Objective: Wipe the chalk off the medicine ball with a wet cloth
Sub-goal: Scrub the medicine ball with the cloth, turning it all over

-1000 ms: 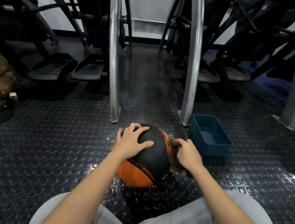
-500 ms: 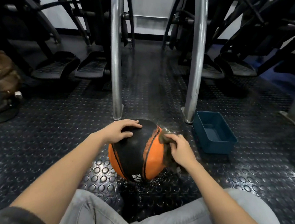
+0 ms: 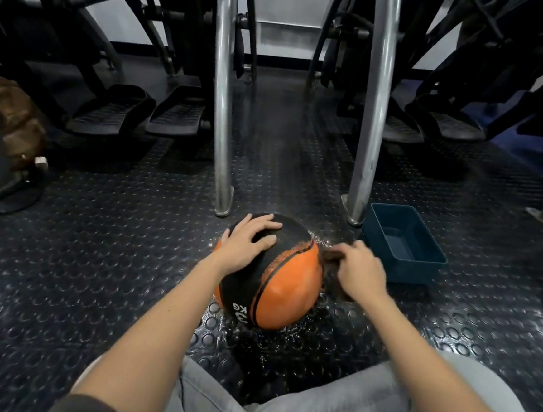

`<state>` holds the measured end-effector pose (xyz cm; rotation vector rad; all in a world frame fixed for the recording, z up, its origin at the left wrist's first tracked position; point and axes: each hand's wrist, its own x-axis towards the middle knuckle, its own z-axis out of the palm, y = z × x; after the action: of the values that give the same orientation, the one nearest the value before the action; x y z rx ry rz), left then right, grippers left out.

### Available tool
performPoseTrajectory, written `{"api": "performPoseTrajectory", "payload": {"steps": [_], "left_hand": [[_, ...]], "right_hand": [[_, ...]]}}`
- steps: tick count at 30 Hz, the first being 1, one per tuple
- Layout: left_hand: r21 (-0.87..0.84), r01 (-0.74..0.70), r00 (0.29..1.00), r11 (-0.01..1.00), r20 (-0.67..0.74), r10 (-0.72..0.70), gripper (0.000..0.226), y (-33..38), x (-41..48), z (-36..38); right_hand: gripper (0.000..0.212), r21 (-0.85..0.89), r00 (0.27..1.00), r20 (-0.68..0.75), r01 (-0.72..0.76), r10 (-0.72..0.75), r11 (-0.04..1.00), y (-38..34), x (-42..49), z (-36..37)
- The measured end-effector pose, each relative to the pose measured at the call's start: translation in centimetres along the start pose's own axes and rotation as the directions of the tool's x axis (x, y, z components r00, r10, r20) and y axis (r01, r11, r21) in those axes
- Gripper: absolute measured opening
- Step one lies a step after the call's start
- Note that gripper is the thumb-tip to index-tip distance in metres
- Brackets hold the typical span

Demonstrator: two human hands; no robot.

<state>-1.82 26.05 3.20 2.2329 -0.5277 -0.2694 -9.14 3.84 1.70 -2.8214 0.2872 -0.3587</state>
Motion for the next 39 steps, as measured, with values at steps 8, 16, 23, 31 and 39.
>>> {"api": "performPoseTrajectory", "payload": {"steps": [8, 16, 23, 31, 39], "left_hand": [[0.000, 0.072, 0.993, 0.997, -0.092, -0.071, 0.026, -1.0, 1.0, -0.5], [0.033, 0.272, 0.937, 0.962, -0.236, -0.257, 0.044, 0.3, 0.5, 0.8], [0.233, 0.308, 0.892, 0.922, -0.407, -0.196, 0.038, 1.1, 0.5, 1.4], [-0.059, 0.399, 0.744, 0.915, -0.563, -0.361, 0.034, 1.2, 0.5, 3.2], [-0.006, 0.419, 0.736, 0.908, -0.583, -0.343, 0.048, 1.4, 0.9, 4.0]], "right_hand": [[0.034, 0.179, 0.897, -0.161, 0.437, -0.412, 0.882, -3.6, -2.1, 0.5], [0.036, 0.267, 0.954, -0.250, 0.232, -0.166, 0.935, -4.6, -0.5, -1.1], [0.030, 0.229, 0.971, -0.179, 0.197, -0.158, 0.953, -3.2, -2.2, 1.6], [0.034, 0.267, 0.892, -0.273, 0.431, -0.361, 0.862, -5.3, -4.3, 2.4], [0.032, 0.416, 0.913, -0.404, 0.238, -0.056, 0.878, -4.7, -1.5, -0.5]]}}
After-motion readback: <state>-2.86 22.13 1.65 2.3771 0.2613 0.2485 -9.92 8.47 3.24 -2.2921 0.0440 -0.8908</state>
